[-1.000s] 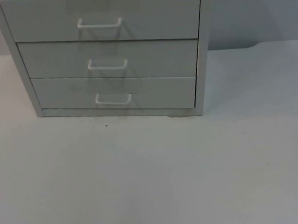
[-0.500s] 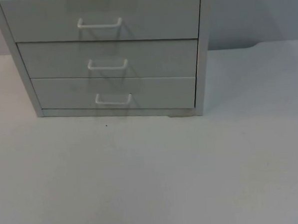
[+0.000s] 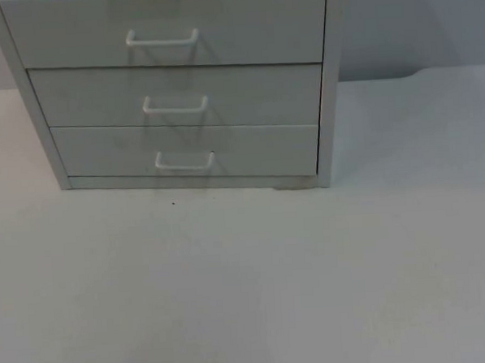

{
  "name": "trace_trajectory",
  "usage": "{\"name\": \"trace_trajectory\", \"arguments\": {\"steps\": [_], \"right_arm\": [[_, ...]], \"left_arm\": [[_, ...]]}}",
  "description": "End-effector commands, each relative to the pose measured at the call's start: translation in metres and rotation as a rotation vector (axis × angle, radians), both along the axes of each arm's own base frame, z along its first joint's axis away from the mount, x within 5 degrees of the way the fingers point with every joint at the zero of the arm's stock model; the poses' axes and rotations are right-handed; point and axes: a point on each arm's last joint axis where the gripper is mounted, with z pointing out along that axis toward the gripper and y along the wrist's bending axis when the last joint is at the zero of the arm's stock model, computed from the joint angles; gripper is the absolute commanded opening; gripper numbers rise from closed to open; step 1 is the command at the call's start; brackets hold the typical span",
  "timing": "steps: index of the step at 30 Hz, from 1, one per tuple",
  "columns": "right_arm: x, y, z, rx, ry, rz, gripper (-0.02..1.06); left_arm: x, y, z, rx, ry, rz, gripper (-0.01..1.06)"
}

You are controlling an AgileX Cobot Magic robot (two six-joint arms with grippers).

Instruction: Open the drawer with the left hand, place the block into the drawer with the right hand, then close the drawer with the left hand.

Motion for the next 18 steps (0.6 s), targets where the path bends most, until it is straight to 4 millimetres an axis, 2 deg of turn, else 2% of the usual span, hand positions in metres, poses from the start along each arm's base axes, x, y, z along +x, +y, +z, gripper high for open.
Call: {"name": "trace_trajectory", "arguments": {"steps": [1,11,15,18], "right_arm": [[0.0,0.0,-0.004,-0.003,0.035,0.007,0.59],[-0.002,0.0,-0.018,-0.017,0.169,0.004,0.59],[0.008,0.003,-0.037,-0.027,0.227,0.005,0.59],[0.011,0.004,-0.04,-0.02,0.227,0.002,0.59]], "left_arm": [[0.0,0.001,-0.001,-0.001,0.0,0.005,0.0],[0.0,0.001,-0.001,-0.001,0.0,0.005,0.0],[0.0,0.001,-0.001,-0.001,0.0,0.005,0.0],[0.0,0.001,-0.001,-0.001,0.0,0.005,0.0]]}}
